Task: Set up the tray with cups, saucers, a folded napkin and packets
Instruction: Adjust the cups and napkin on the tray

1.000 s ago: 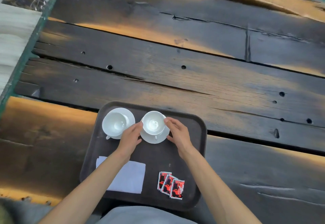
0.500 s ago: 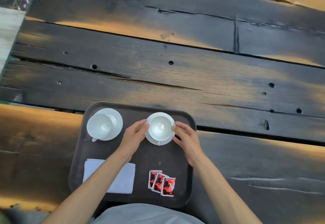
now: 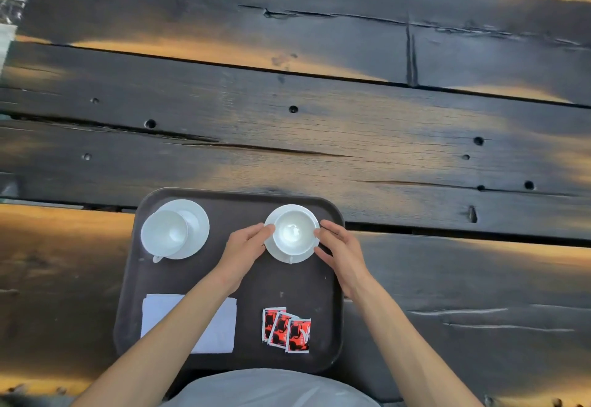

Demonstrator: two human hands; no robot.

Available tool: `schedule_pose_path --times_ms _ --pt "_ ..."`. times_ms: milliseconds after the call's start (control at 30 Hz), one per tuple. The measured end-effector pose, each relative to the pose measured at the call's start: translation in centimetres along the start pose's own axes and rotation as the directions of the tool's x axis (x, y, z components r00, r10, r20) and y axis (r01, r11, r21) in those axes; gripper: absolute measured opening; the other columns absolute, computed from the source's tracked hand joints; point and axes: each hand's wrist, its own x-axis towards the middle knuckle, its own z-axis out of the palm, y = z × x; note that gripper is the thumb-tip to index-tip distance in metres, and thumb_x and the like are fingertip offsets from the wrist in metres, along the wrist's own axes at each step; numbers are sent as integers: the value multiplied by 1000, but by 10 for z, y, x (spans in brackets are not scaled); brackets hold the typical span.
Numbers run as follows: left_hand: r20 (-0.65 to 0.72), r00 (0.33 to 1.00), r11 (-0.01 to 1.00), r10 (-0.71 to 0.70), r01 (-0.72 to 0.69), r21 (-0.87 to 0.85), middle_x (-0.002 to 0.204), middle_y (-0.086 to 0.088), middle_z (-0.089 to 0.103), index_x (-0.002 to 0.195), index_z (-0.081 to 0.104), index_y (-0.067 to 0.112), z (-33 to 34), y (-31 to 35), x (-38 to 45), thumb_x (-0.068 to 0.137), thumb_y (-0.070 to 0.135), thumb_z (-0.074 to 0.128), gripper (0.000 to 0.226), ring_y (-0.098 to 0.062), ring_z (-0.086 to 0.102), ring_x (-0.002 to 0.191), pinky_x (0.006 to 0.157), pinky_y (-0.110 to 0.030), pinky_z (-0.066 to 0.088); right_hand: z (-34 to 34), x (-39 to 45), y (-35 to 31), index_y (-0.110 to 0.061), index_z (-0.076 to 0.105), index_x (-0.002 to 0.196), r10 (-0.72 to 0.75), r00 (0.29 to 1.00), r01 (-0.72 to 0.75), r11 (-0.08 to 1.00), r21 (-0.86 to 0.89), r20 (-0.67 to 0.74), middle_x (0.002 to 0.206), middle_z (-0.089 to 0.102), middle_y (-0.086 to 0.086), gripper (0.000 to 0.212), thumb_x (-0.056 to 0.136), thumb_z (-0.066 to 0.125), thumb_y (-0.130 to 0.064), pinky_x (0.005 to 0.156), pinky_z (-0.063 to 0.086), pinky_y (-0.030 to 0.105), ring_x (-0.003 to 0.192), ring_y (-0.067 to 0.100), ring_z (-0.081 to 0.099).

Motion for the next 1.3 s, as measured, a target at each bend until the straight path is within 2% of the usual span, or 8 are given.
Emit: schedule_pose_path --times_ms 200,367,500,600,900,1067,1200,1300 --pt "2 1000 1000 -16 16 -22 102 26 75 84 78 50 0 5 -1 97 40 64 22 -5 63 114 88 -18 48 0 -2 2 -15 65 127 10 1000 -10 1000 28 -7 133 65 6 43 87 79 -21 100 58 37 124 16 62" --pt "14 1000 999 -4 5 -32 119 15 71 99 73 42 -1 5 -2 96 40 64 10 -9 61 120 99 -25 48 2 -3 3 -16 65 127 20 999 -19 1000 16 -31 131 66 5 43 87 80 -22 101 58 39 123 17 63" --pt "8 1000 999 -1 2 -37 116 15 72 96 74 40 0 6 -2 98 36 63 12 -11 63 119 95 -23 50 3 -3 3 -15 64 127 16 999 -15 1000 17 -45 130 66 5 44 87 81 -24 98 59 37 123 17 63" --pt "0 1000 1000 -4 4 -22 122 11 69 103 71 38 0 5 -1 98 35 62 10 -15 61 121 104 -30 49 5 -3 3 -14 65 126 14 998 -14 1000 13 -54 130 65 4 44 87 81 -25 97 59 36 123 18 62" --pt "-9 1000 1000 -17 17 0 120 14 67 108 67 38 0 5 -2 99 37 62 11 -17 60 123 105 -32 47 4 -5 2 -15 65 124 10 999 -9 1000 8 -52 130 65 4 44 86 82 -27 98 59 38 123 17 62" --pt "-5 998 998 -59 59 9 139 7 56 141 56 21 -8 9 -7 101 41 56 44 -21 55 131 115 -39 43 0 -13 -5 -11 69 123 -32 999 32 999 -15 -31 129 69 3 40 89 79 -31 100 58 40 123 15 64" --pt "-47 997 998 57 -55 36 137 8 58 141 57 22 -31 22 -23 102 41 53 44 -16 61 125 104 -29 50 0 -27 -19 -14 72 117 -149 988 147 988 -49 -44 112 76 -8 33 90 77 -33 86 61 28 109 5 69" --pt "-93 973 977 212 -209 42 131 10 66 128 67 28 -64 39 -37 102 37 52 31 -10 65 119 97 -25 52 10 -38 -30 -17 73 114 -265 964 260 960 -107 -35 99 78 -17 27 92 75 -33 80 62 24 98 -4 71"
